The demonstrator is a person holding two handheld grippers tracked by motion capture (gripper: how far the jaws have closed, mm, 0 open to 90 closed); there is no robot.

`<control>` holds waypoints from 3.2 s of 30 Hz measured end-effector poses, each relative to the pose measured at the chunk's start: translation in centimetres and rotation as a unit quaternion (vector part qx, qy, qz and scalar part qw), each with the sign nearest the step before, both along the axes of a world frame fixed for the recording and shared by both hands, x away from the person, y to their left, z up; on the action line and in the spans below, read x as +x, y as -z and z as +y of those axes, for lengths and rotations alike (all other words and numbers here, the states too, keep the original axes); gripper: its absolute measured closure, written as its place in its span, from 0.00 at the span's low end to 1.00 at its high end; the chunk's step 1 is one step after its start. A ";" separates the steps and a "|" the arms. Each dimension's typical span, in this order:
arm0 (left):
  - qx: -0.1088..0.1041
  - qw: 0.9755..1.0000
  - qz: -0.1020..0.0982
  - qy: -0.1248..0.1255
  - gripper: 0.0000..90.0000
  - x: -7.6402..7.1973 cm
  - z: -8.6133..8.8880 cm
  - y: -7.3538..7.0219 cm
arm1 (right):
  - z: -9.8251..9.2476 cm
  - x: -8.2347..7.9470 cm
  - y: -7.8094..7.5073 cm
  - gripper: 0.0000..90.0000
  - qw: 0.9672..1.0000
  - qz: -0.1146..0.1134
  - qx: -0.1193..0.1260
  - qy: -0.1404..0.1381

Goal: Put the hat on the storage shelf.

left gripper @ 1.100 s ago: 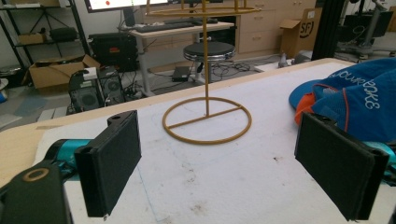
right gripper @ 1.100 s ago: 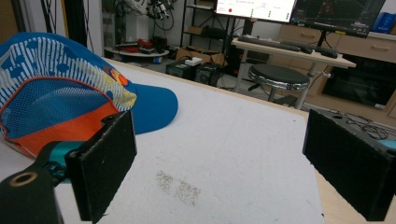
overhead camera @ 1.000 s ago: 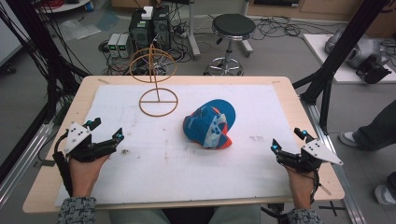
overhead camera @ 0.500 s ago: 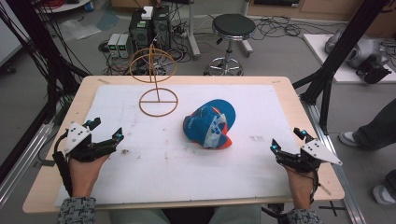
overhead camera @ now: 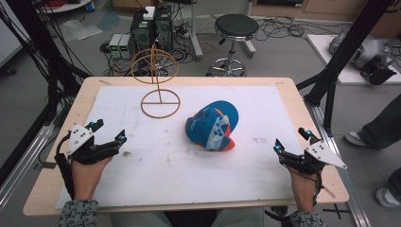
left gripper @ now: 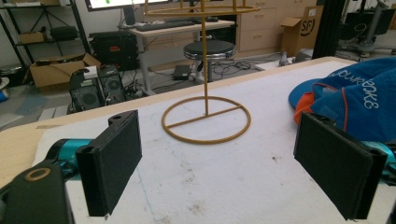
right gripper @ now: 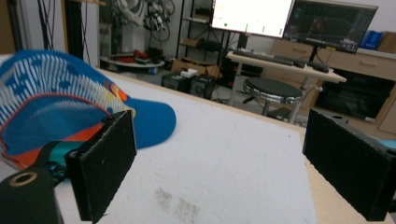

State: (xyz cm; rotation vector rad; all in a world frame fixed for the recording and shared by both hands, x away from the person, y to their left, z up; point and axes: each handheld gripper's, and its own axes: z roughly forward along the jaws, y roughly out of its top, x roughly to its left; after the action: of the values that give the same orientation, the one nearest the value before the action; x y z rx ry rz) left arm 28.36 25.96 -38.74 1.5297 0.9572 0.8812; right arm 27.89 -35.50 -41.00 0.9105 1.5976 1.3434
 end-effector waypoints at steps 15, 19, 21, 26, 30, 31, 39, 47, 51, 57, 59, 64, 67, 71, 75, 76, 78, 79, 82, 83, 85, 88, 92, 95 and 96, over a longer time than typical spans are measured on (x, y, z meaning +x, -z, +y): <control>-0.004 1.000 -0.001 -0.004 0.17 -0.1 0.4 -0.1 | 5.8 2.5 -3.4 0.10 0.997 -0.021 0.020 -0.068; -0.005 1.000 -0.003 -0.005 0.17 -0.1 0.4 -0.2 | 7.6 3.4 -3.7 0.16 0.995 -0.019 0.020 -0.098; -0.006 1.000 -0.004 -0.005 0.17 -0.1 0.5 -0.2 | 8.4 3.7 -3.6 0.15 0.994 -0.022 0.016 -0.105; -0.009 1.000 -0.003 -0.006 0.17 -0.1 0.6 -0.3 | 10.3 4.3 -3.3 0.15 0.992 -0.015 0.019 -0.121; -0.016 1.000 -0.004 -0.003 0.17 -0.1 0.7 -0.3 | 12.6 5.2 -2.9 0.15 0.989 0.000 0.035 -0.146; -0.017 1.000 -0.004 -0.003 0.17 -0.1 0.8 -0.3 | 12.9 5.4 -2.8 0.15 0.988 -0.001 0.032 -0.150; -0.017 1.000 -0.005 -0.001 0.17 -0.1 0.8 -0.3 | 15.6 7.0 -1.7 0.23 0.983 0.024 0.026 -0.179; -0.018 1.000 -0.005 -0.002 0.17 -0.1 0.9 -0.3 | 17.3 8.1 -1.6 0.29 0.979 0.036 0.020 -0.201; -0.019 1.000 -0.007 -0.003 0.17 -0.1 0.9 -0.4 | 17.7 8.5 -1.4 0.33 0.978 0.045 0.019 -0.203; -0.019 1.000 -0.005 -0.001 0.17 0.0 1.0 -0.3 | 17.9 9.1 -0.7 0.37 0.975 0.067 0.009 -0.211; -0.019 1.000 -0.005 -0.001 0.17 -0.1 1.0 -0.3 | 18.1 9.3 -0.5 0.43 0.974 0.075 0.006 -0.213; -0.019 1.000 -0.006 -0.003 0.17 0.0 1.0 -0.3 | 18.2 9.4 -0.3 0.56 0.974 0.079 -0.004 -0.212; -0.019 1.000 -0.006 -0.004 0.17 0.0 1.0 -0.3 | 18.2 9.5 -0.3 0.62 0.974 0.084 -0.006 -0.210; -0.018 1.000 -0.005 -0.002 0.17 0.0 1.0 -0.2 | 18.3 9.6 -0.2 0.71 0.974 0.084 -0.017 -0.210; -0.018 1.000 -0.004 -0.001 0.17 0.0 0.9 -0.2 | 18.3 9.6 -0.3 0.82 0.973 0.091 -0.018 -0.211; -0.018 1.000 -0.004 -0.001 0.17 0.0 0.9 -0.2 | 18.3 9.6 -0.3 0.82 0.973 0.091 -0.018 -0.211; -0.018 1.000 -0.005 -0.001 0.17 0.0 0.9 -0.2 | 18.1 9.8 -0.4 0.90 0.974 0.096 -0.015 -0.207; -0.018 1.000 -0.005 -0.001 0.17 0.0 0.9 -0.2 | 18.1 9.9 -0.5 0.92 0.974 0.097 -0.013 -0.204; -0.019 1.000 -0.004 -0.001 0.17 0.0 0.9 -0.2 | 18.0 10.1 -0.8 0.96 0.975 0.097 -0.005 -0.200; -0.018 1.000 -0.004 -0.001 0.17 0.0 0.9 -0.2 | 17.8 10.4 -1.1 0.97 0.976 0.100 0.003 -0.196; -0.018 1.000 -0.005 -0.001 0.17 0.0 0.9 -0.3 | 17.7 10.7 -1.4 0.97 0.977 0.098 0.006 -0.192; -0.019 1.000 -0.004 -0.002 0.17 0.0 1.0 -0.2 | 17.6 10.9 -1.7 0.98 0.979 0.092 0.016 -0.181; -0.022 1.000 -0.005 -0.003 0.17 0.0 1.0 -0.2 | 17.2 11.1 -1.9 0.98 0.981 0.088 0.039 -0.170; -0.022 1.000 -0.005 -0.002 0.17 0.0 1.0 -0.2 | 16.6 11.5 -2.6 0.98 0.983 0.083 0.059 -0.153; -0.023 1.000 -0.006 -0.002 0.17 0.0 1.0 -0.2 | 16.5 11.6 -2.8 0.98 0.983 0.083 0.064 -0.149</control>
State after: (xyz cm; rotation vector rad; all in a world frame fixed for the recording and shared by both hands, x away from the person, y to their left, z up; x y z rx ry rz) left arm 28.39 26.99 -38.54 1.4823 0.9667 0.8634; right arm 39.53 -19.01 -38.16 0.9050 1.8471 1.6276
